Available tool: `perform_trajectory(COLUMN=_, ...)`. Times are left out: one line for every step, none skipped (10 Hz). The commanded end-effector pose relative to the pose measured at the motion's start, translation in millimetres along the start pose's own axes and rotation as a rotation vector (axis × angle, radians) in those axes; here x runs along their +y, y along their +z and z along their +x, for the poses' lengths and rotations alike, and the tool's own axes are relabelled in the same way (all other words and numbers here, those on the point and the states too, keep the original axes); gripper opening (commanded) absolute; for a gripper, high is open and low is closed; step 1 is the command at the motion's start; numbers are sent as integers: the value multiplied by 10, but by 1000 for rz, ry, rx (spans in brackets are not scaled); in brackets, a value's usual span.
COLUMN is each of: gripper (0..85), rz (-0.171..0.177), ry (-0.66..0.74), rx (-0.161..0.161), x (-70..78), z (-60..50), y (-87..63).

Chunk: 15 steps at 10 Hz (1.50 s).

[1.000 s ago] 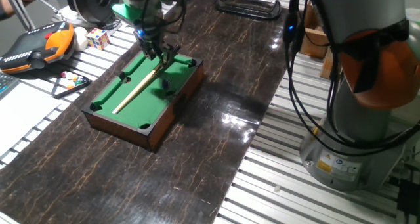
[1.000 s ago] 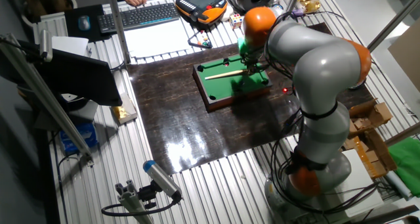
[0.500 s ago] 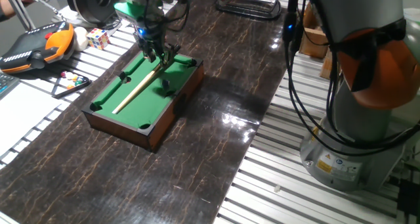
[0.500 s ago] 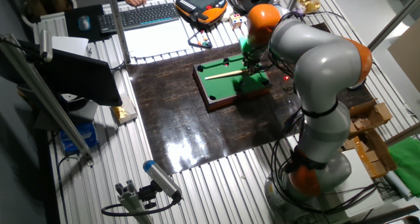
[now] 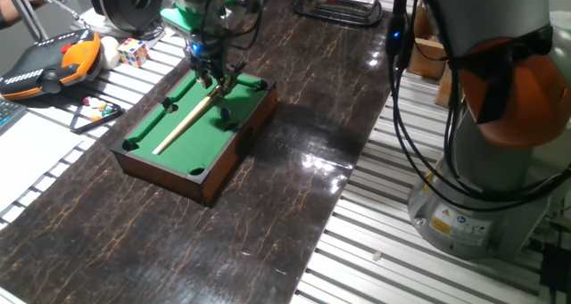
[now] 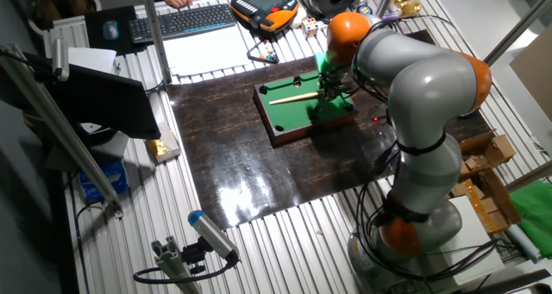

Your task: Hit the pool ball

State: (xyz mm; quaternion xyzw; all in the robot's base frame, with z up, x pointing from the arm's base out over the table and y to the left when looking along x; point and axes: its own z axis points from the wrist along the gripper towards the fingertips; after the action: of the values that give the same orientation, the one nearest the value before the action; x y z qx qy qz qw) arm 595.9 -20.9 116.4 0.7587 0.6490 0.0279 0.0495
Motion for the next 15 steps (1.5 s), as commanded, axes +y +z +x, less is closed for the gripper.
perform_trajectory(gripper=443, rz=2, ry=-6, rx=1, x=-1, z=1, y=0)
perform_trajectory(gripper=447, rz=22, ry=-19, rx=7, x=-1, z=1, y=0)
perform_trajectory(gripper=453, rz=43, ry=-31, rx=26, x=-1, z=1, y=0)
perform_trajectory(gripper=460, rz=69, ry=-66, rx=56, x=-1, z=1, y=0)
perform_trajectory(gripper=470, rz=61, ry=-112, rx=93, x=-1, z=1, y=0)
perform_trajectory(gripper=477, rz=40, ry=-148, rx=127, x=-1, z=1, y=0)
perform_trajectory(gripper=483, rz=25, ry=-148, rx=114, x=-1, z=1, y=0)
perform_trajectory(gripper=497, rz=14, ry=-140, rx=100, x=-1, z=1, y=0)
perform_trajectory(gripper=517, rz=1, ry=-132, rx=98, x=-1, z=1, y=0)
perform_trajectory(gripper=533, rz=-8, ry=-128, rx=80, x=21, z=5, y=26)
perform_trajectory(gripper=540, rz=-13, ry=-129, rx=70, x=57, z=13, y=72)
perform_trajectory(gripper=540, rz=-15, ry=-127, rx=68, x=84, z=23, y=108)
perform_trajectory(gripper=540, rz=-15, ry=-127, rx=70, x=103, z=29, y=135)
perform_trajectory(gripper=520, rz=-16, ry=-124, rx=70, x=116, z=36, y=161)
perform_trajectory(gripper=513, rz=-18, ry=-118, rx=69, x=128, z=41, y=185)
